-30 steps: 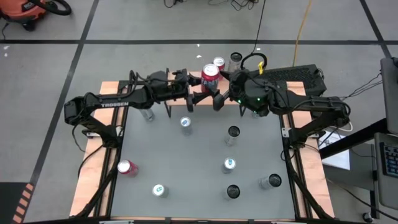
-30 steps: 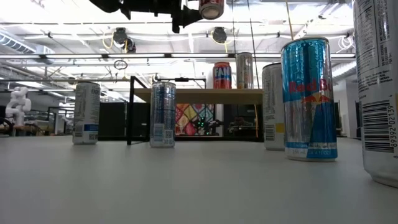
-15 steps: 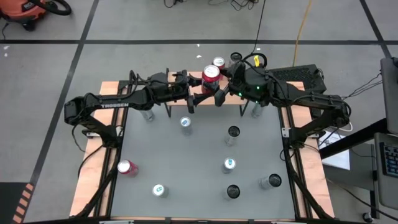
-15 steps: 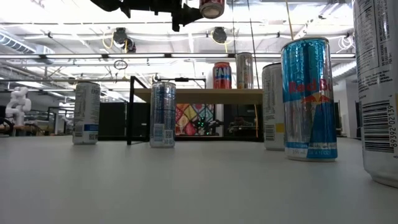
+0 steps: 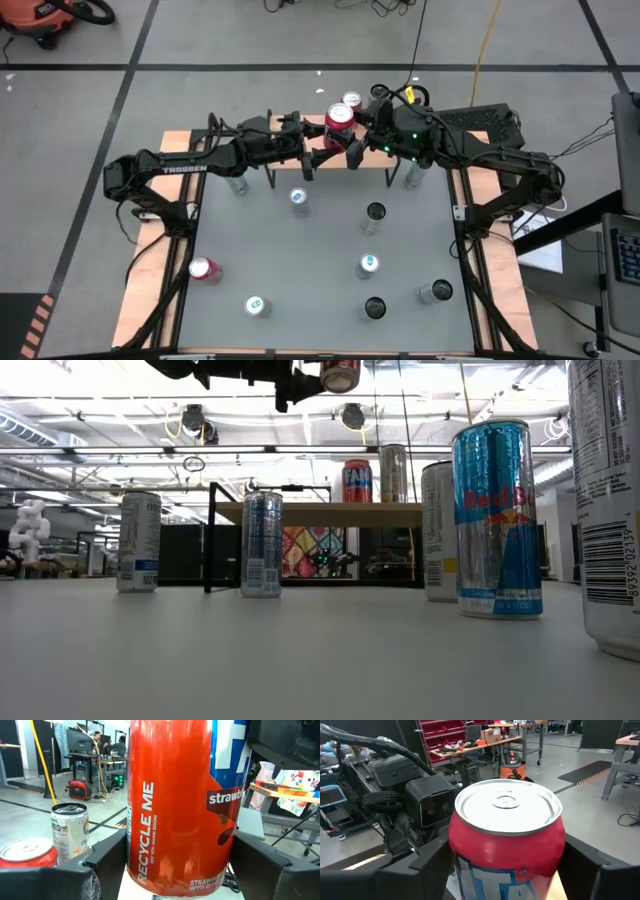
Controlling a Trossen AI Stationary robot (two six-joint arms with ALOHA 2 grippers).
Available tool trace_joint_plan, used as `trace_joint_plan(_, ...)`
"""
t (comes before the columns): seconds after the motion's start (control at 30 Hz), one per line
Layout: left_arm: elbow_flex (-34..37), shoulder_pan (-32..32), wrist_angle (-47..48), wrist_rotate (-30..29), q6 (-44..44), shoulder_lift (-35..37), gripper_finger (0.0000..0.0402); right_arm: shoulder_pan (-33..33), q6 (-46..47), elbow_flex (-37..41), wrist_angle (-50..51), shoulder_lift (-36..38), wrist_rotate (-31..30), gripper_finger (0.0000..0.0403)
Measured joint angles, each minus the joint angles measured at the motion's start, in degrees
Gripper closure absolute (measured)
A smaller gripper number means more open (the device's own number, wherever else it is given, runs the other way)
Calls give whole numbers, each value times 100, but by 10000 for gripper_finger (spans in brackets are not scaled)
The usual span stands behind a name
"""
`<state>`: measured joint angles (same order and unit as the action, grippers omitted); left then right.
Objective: Place canned beverage on shelf
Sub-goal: Put the right orange soda can on the shelf aligned with the other orange soda can
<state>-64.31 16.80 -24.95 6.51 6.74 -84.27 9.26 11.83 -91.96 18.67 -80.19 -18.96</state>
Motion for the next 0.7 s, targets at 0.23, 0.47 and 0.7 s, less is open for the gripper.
trace_joint_plan(0.23,-9,-12,99,-145,-20,1,90,8,-35,2,73,53,43,141)
trace_joint_plan(0.47,-17,-7,278,-228,266,22,16,118,176,11,706,233,-81,143)
trace_joint_plan(0.7,-15,-7,1168,-181,595,208,9,173,260,10,1523,445,-41,143)
